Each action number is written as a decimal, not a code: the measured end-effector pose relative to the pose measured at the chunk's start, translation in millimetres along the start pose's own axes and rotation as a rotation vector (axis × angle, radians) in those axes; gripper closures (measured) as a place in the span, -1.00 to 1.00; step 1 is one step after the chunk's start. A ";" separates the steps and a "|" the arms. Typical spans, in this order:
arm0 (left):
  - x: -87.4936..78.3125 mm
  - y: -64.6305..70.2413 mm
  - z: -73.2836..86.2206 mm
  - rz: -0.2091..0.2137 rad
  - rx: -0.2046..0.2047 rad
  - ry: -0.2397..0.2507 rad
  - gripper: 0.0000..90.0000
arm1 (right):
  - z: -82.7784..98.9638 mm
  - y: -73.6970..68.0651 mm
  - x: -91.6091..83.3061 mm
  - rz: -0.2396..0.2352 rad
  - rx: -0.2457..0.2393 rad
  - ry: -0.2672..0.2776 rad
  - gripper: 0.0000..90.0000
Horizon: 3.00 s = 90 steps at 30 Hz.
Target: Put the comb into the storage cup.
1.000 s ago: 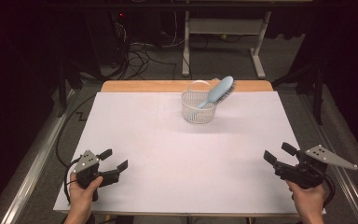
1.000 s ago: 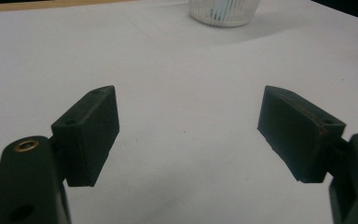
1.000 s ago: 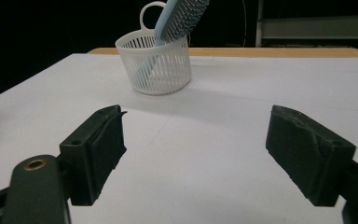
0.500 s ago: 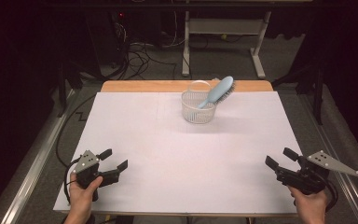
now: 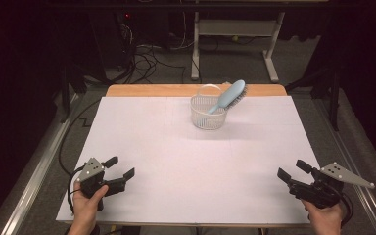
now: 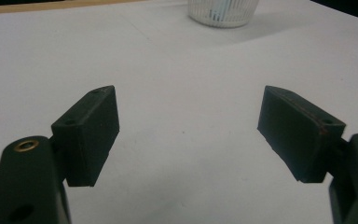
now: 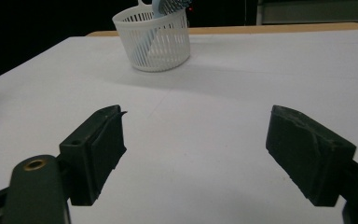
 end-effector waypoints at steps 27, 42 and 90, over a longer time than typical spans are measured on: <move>-0.2 -0.8 -0.1 -0.002 -0.003 0.003 -0.52 | 15.4 1.7 11.1 0.008 -0.009 -0.017 -0.61; -0.4 -1.0 -0.2 -0.004 -0.003 0.005 -0.52 | 21.0 3.6 17.0 0.007 0.002 -0.026 -0.62; -0.1 -0.6 0.3 -0.007 0.003 0.002 -0.52 | 31.5 11.3 20.1 0.008 0.020 -0.015 -0.62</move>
Point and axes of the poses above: each handheld gripper's, and its own axes: x roughly forward along the jaws, z roughly out of its underside, y roughly to its right, the point moved 5 cm from there along x, roughly forward along the jaws, and after that the axes turned 3 degrees about -x, right-handed, at the moved point
